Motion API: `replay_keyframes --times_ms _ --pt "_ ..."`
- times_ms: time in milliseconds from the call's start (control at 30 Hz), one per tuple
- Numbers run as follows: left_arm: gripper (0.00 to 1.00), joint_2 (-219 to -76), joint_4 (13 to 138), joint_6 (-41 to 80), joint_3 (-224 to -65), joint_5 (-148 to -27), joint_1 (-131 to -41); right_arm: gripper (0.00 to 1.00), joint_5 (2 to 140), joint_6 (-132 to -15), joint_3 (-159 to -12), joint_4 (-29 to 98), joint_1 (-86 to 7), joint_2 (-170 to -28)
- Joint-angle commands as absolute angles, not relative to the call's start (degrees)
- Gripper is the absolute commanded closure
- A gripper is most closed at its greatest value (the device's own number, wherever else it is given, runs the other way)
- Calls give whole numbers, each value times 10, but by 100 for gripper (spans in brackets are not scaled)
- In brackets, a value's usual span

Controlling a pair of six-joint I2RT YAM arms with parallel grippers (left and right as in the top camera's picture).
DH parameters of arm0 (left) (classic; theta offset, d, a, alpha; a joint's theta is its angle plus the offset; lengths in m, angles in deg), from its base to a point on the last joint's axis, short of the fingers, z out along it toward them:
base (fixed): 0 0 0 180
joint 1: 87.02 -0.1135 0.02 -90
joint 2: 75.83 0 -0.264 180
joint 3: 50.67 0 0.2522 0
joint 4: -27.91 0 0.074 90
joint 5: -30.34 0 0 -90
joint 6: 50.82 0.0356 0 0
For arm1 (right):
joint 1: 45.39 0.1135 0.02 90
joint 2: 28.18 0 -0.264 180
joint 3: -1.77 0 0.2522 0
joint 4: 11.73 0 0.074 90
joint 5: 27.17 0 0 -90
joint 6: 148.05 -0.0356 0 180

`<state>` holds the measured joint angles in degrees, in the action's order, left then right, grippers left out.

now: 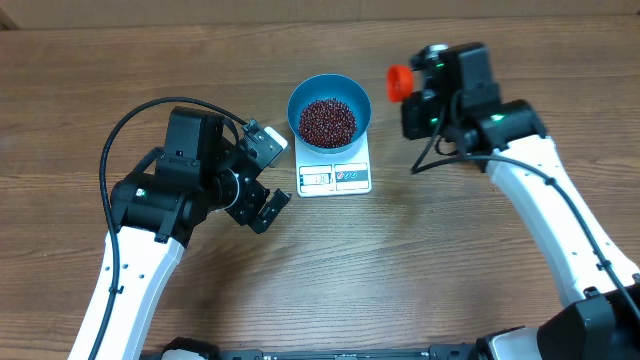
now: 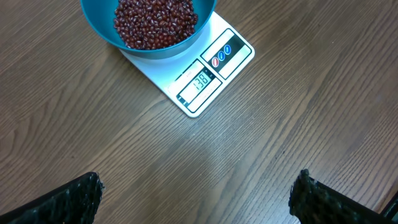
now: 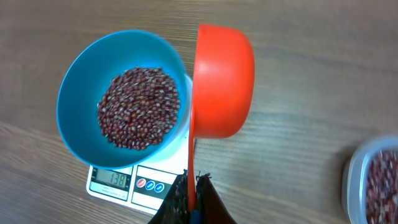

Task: Scoop item into bowl and weigh 150g on scale
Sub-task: 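Carry the empty scoop right back to the bean tub, then dip the red scoop into the beans in the tub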

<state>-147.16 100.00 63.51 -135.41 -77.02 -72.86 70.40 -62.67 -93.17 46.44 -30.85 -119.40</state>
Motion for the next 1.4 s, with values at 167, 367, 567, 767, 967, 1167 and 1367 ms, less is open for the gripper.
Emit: replay_keyframes --times_ms 167,367,567,767,967,1167,1367 --pt "0 -1475 1000 636 -1369 -771 -728 96 810 -687 -935 507 -391 -1171" --pt "0 -1475 1000 636 -1369 -771 -728 96 810 -687 -935 535 -428 -1171" --pt "0 -1475 1000 636 -1369 -771 -728 96 794 -687 -935 566 -476 -1171" --pt "0 -1475 1000 636 -1369 -771 -728 96 693 -685 -935 616 -503 -1171" --pt "0 -1475 1000 636 -1369 -770 -728 96 672 -650 -935 626 -503 -1171" --pt "0 -1475 1000 636 -1369 -771 -728 96 637 -651 -935 620 -503 -1171" --pt "0 -1475 1000 636 -1369 -771 -728 96 637 -619 -935 610 -502 -1171"
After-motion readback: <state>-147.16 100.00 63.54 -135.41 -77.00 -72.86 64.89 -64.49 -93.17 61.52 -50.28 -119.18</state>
